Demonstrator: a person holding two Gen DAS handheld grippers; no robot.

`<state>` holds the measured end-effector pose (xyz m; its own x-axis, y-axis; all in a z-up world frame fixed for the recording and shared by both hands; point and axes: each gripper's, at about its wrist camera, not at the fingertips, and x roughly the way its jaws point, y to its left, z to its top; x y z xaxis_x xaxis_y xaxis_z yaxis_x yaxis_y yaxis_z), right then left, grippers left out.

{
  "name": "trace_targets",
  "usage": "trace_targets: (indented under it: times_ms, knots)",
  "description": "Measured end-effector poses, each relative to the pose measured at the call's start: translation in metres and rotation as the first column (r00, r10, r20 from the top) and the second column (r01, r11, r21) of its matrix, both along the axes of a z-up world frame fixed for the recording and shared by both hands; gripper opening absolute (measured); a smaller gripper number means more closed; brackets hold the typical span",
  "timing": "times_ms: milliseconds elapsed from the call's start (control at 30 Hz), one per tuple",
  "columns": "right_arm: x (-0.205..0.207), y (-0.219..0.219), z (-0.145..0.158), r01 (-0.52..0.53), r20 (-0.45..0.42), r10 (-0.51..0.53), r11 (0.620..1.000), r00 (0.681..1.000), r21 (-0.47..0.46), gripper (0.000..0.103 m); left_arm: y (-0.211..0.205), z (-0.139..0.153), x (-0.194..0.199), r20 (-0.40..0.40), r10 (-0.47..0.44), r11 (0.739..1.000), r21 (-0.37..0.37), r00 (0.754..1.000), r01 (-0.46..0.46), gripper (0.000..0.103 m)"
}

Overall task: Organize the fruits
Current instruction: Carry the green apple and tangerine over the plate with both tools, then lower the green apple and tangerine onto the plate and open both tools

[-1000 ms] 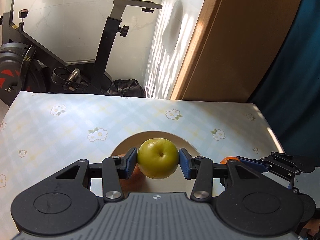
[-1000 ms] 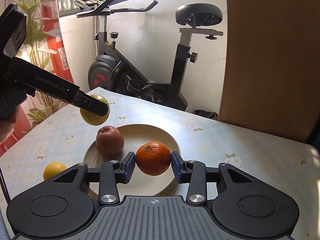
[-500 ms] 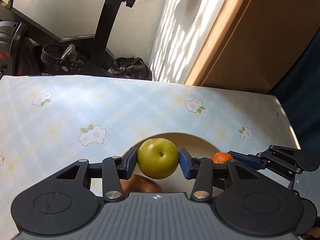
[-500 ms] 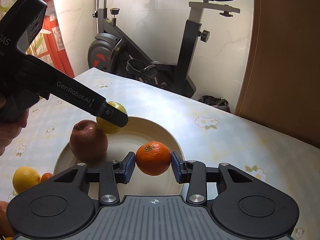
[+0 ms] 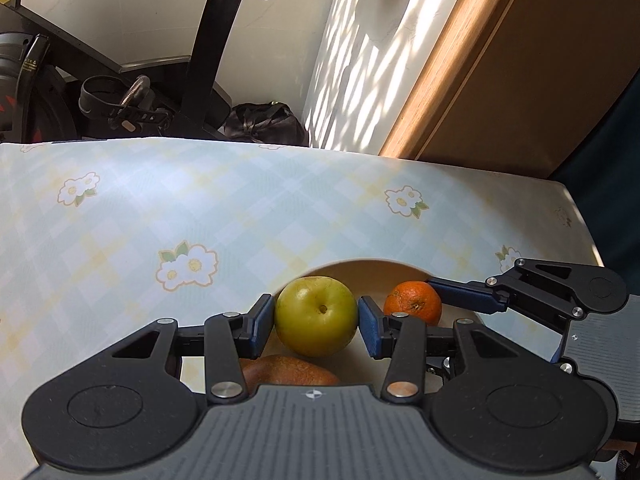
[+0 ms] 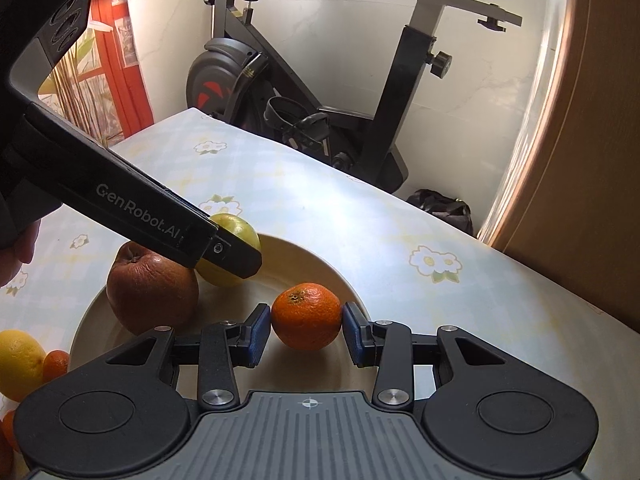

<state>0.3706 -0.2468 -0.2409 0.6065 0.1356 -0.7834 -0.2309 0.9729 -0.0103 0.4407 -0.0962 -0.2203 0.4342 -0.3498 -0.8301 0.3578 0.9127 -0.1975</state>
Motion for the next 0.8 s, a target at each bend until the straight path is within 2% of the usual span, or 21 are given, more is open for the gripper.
trace_targets:
  times_ms: [333, 433, 500, 567, 800]
  knots:
    - [0.012, 0.003, -0.007, -0.017, -0.019, 0.017, 1.0, 1.0, -0.004, 0.037, -0.001, -0.001, 0.006, -0.017, 0.002, 1.0, -0.003, 1.0, -0.002, 0.048]
    - [0.013, 0.004, -0.007, -0.015, -0.022, 0.014, 1.0, 1.0, -0.005, 0.037, -0.001, -0.005, 0.008, -0.047, 0.005, 1.0, -0.005, 0.999, -0.005, 0.048]
    - [0.014, 0.003, -0.006, -0.013, -0.033, 0.013, 1.0, 0.999, 0.007, 0.045, 0.0, -0.008, 0.01, -0.064, 0.016, 0.999, -0.033, 0.998, -0.018, 0.05]
    - [0.013, 0.003, -0.003, -0.015, -0.031, 0.015, 1.0, 0.999, 0.012, 0.048, 0.004, -0.006, 0.01, -0.069, 0.035, 0.997, -0.06, 0.997, -0.04, 0.053]
    - [-0.008, -0.003, 0.021, 0.02, -0.004, -0.02, 0.999, 1.0, 0.031, 0.049, 0.006, 0.023, -0.01, 0.003, 0.037, 0.996, -0.08, 0.999, -0.036, 0.054]
